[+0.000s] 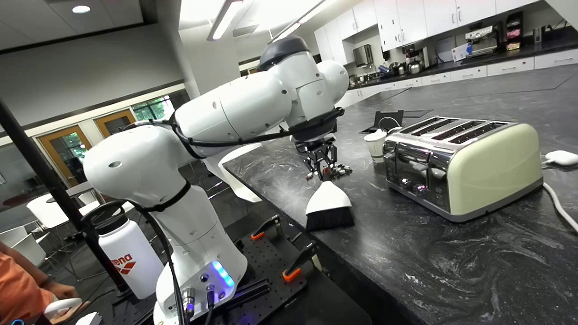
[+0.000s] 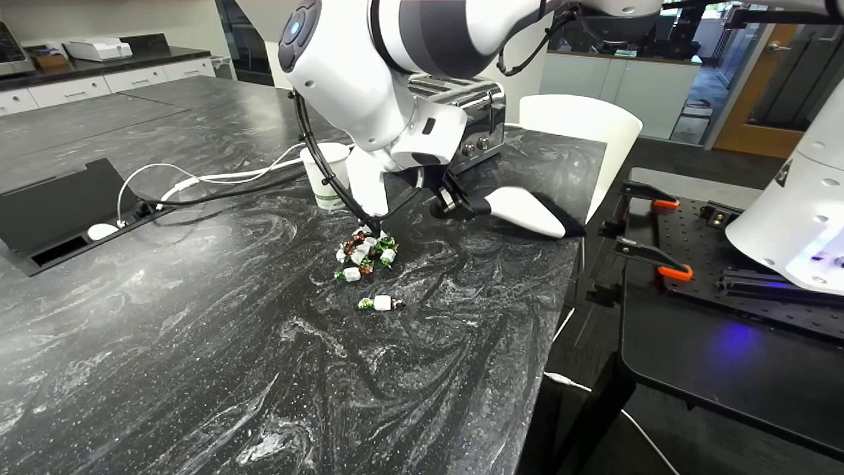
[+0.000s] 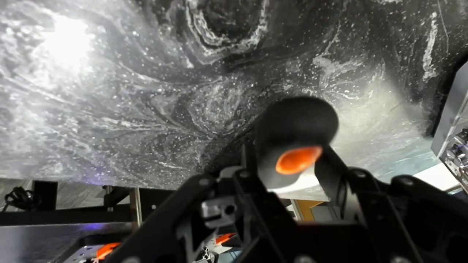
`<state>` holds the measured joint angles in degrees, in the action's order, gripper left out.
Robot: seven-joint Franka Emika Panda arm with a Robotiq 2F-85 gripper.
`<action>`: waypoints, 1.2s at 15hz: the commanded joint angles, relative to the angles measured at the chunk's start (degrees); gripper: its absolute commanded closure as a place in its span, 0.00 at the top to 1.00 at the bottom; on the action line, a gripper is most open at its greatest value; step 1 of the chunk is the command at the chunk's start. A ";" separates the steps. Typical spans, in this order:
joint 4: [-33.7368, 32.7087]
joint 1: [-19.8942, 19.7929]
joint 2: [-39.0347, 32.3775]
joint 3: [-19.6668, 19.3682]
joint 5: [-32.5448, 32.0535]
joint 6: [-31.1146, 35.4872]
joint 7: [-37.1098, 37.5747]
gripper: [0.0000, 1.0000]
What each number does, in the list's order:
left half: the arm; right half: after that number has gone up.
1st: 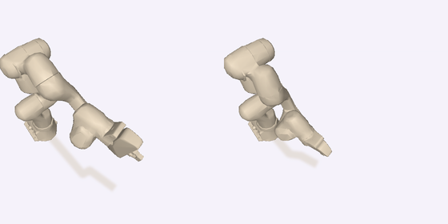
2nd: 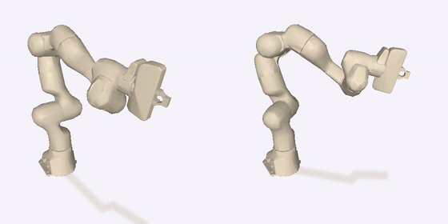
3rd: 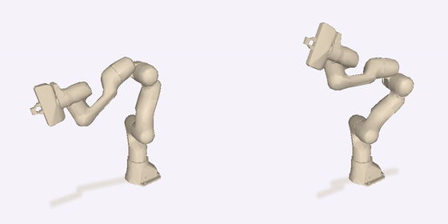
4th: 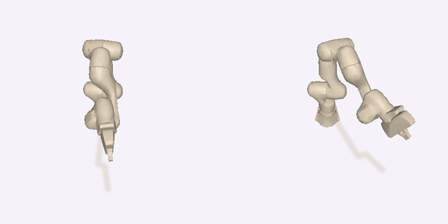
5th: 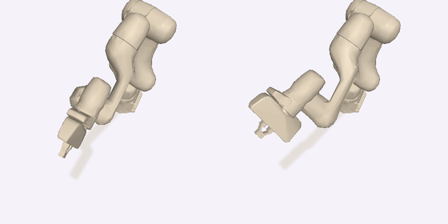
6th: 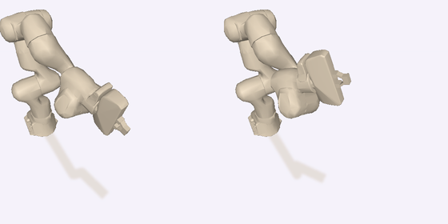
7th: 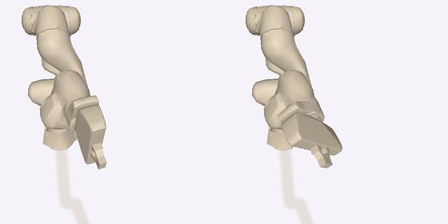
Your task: Use the broom to sweep the sweets away from the tables edge
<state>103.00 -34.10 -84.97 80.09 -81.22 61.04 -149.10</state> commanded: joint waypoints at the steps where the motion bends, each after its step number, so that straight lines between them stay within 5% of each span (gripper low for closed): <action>1: -1.38 0.46 0.00 -0.13 -1.54 2.08 0.00 0.78; 4: -2.97 0.19 0.02 1.47 -3.52 3.24 0.01 0.99; 7: -4.29 -1.17 1.49 5.53 -3.25 4.49 0.25 1.00; 8: -4.03 -1.12 8.40 3.09 3.54 10.15 0.70 1.00; 12: -2.18 -4.89 15.69 7.74 16.98 16.13 4.04 1.00; 18: 2.35 -11.70 30.22 11.99 27.39 21.59 15.46 1.00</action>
<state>100.64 -41.14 -63.34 91.53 -57.49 78.59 -138.34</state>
